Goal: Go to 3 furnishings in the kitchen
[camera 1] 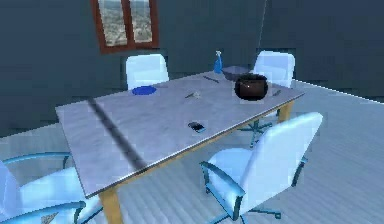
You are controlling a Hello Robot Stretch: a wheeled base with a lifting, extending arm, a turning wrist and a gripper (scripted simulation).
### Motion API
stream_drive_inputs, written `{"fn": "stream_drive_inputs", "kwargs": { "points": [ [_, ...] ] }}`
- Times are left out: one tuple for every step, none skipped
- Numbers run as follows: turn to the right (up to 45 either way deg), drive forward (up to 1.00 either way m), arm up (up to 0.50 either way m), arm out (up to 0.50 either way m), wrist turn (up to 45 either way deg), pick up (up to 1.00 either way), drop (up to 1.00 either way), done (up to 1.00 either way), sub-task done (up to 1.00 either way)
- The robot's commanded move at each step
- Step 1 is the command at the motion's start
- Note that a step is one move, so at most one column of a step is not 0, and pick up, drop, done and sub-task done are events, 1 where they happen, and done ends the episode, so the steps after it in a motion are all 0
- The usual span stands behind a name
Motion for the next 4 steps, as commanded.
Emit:
{"fn": "stream_drive_inputs", "kwargs": {
  "points": [
    [0.0, 0.0, 0.0, 0.0, 0.0, 0.0, 0.0, 0.0, 1.0],
    [-45.0, 0.0, 0.0, 0.0, 0.0, 0.0, 0.0, 0.0, 0.0],
    [-9.0, 0.0, 0.0, 0.0, 0.0, 0.0, 0.0, 0.0, 0.0],
    [0.0, 0.1, 0.0, 0.0, 0.0, 0.0, 0.0, 0.0, 0.0]
  ]
}}
